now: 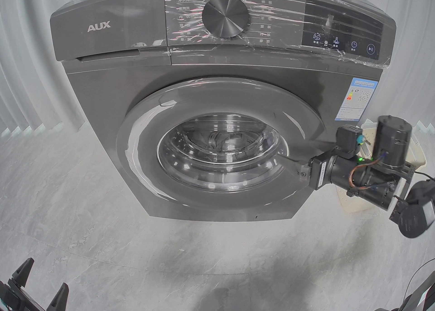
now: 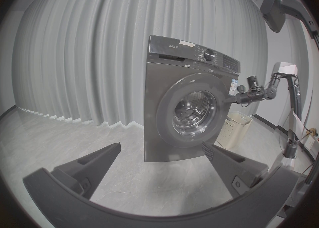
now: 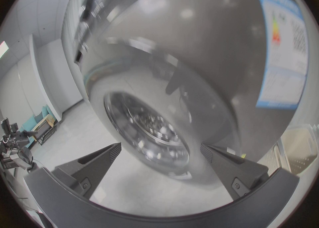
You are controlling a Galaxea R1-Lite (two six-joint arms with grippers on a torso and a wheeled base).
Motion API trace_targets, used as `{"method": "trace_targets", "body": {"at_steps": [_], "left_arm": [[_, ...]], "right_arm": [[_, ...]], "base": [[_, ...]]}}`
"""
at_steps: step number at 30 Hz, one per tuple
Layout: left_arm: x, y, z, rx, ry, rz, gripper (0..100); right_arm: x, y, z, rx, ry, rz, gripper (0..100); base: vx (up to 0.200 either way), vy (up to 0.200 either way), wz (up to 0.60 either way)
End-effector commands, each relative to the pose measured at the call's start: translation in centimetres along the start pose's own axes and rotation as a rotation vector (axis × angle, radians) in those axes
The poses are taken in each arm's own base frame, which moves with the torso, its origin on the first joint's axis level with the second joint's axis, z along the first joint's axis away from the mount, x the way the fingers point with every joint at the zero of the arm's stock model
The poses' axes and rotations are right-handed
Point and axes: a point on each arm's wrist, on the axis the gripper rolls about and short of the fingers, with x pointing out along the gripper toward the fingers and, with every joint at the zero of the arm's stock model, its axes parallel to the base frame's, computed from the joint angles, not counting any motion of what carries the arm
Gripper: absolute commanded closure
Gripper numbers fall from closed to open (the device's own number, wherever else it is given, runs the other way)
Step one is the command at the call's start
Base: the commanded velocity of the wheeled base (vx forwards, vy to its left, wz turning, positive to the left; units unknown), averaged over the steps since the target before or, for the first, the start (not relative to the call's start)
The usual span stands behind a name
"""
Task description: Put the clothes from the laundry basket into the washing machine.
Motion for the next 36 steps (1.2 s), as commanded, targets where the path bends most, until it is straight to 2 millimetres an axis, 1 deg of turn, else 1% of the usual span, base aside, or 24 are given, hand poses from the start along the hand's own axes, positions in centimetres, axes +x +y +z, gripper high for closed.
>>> {"method": "trace_targets", "body": {"at_steps": [1, 2, 4, 6, 7, 9, 11, 14, 17, 19, 20, 21, 22, 24, 28, 29, 30, 33, 35, 36], "left_arm": [[-0.1, 0.0, -0.1, 0.002, -0.015, 0.000, 0], [-0.1, 0.0, -0.1, 0.004, -0.015, 0.000, 0], [-0.1, 0.0, -0.1, 0.004, -0.015, 0.000, 0], [-0.1, 0.0, -0.1, 0.004, -0.015, 0.000, 0], [-0.1, 0.0, -0.1, 0.004, -0.015, 0.000, 0], [-0.1, 0.0, 0.0, 0.002, -0.017, 0.000, 0], [-0.1, 0.0, 0.0, 0.002, -0.017, -0.002, 0], [-0.1, 0.0, 0.0, 0.002, -0.015, -0.003, 0], [-0.1, 0.0, 0.0, 0.002, -0.016, -0.003, 0], [-0.1, 0.0, 0.0, 0.002, -0.016, -0.003, 0], [-0.1, 0.0, 0.0, 0.002, -0.015, -0.003, 0], [-0.1, 0.0, 0.0, 0.002, -0.015, -0.003, 0], [-0.1, 0.0, 0.0, 0.002, -0.016, -0.003, 0], [-0.1, 0.0, 0.0, -0.001, -0.016, -0.003, 0], [-0.1, 0.0, 0.0, -0.014, -0.018, 0.001, 0], [-0.1, 0.0, 0.0, -0.014, -0.018, 0.001, 0], [-0.1, 0.0, 0.0, -0.022, -0.020, 0.003, 0], [-0.1, 0.0, 0.1, -0.049, -0.022, 0.007, 0], [-0.1, 0.0, 0.0, -0.050, -0.023, 0.010, 0], [-0.1, 0.0, 0.0, -0.050, -0.023, 0.010, 0]], "right_arm": [[-6.0, 3.1, 0.1, -0.008, -0.050, 0.182, 0], [-8.6, 3.6, -0.2, -0.010, -0.059, 0.239, 0], [-10.9, 3.5, -0.4, -0.011, -0.081, 0.269, 0], [-13.3, 2.9, -0.8, -0.011, -0.103, 0.261, 0], [-13.6, 2.9, -0.9, -0.012, -0.107, 0.260, 0], [-16.5, 1.6, -2.3, -0.015, -0.118, 0.192, 0], [-17.7, 0.8, -2.9, -0.014, -0.130, 0.129, 0], [-19.9, -0.4, -3.4, -0.015, -0.187, 0.008, 0], [-22.1, -1.1, -4.7, -0.019, -0.202, -0.123, 0], [-23.5, -1.2, -5.3, -0.021, -0.214, -0.183, 0], [-23.6, -1.1, -5.3, -0.022, -0.214, -0.184, 0], [-25.1, -0.8, -6.1, -0.024, -0.222, -0.224, 0], [-25.8, -0.6, -6.4, -0.026, -0.231, -0.235, 0], [-27.3, -0.1, -7.7, -0.027, -0.232, -0.256, 0], [-29.6, 0.8, -10.7, -0.024, -0.223, -0.278, 0], [-29.6, 0.8, -10.7, -0.024, -0.223, -0.278, 0], [-29.6, 0.8, -11.5, -0.008, -0.190, -0.291, 0], [-29.5, 0.6, -11.5, 0.009, -0.166, -0.368, 0], [-29.5, 0.4, -12.0, 0.016, -0.116, -0.442, 0], [-29.5, 0.4, -12.0, 0.016, -0.116, -0.442, 0]], "base": [[0.000, 0.000, 0.00], [0.000, 0.000, 0.00], [0.000, 0.000, 0.00], [0.000, 0.000, 0.00], [0.000, 0.000, 0.00], [0.000, 0.000, 0.00], [0.000, 0.000, 0.00], [0.000, 0.000, 0.00], [0.000, 0.000, 0.00], [0.000, 0.000, 0.00], [0.000, 0.000, 0.00], [0.000, 0.000, 0.00], [0.000, 0.000, 0.00], [0.000, 0.000, 0.00], [0.000, 0.000, 0.00], [0.000, 0.000, 0.00], [0.000, 0.000, 0.00], [0.000, 0.000, 0.00], [0.000, 0.000, 0.00], [0.000, 0.000, 0.00]]}}
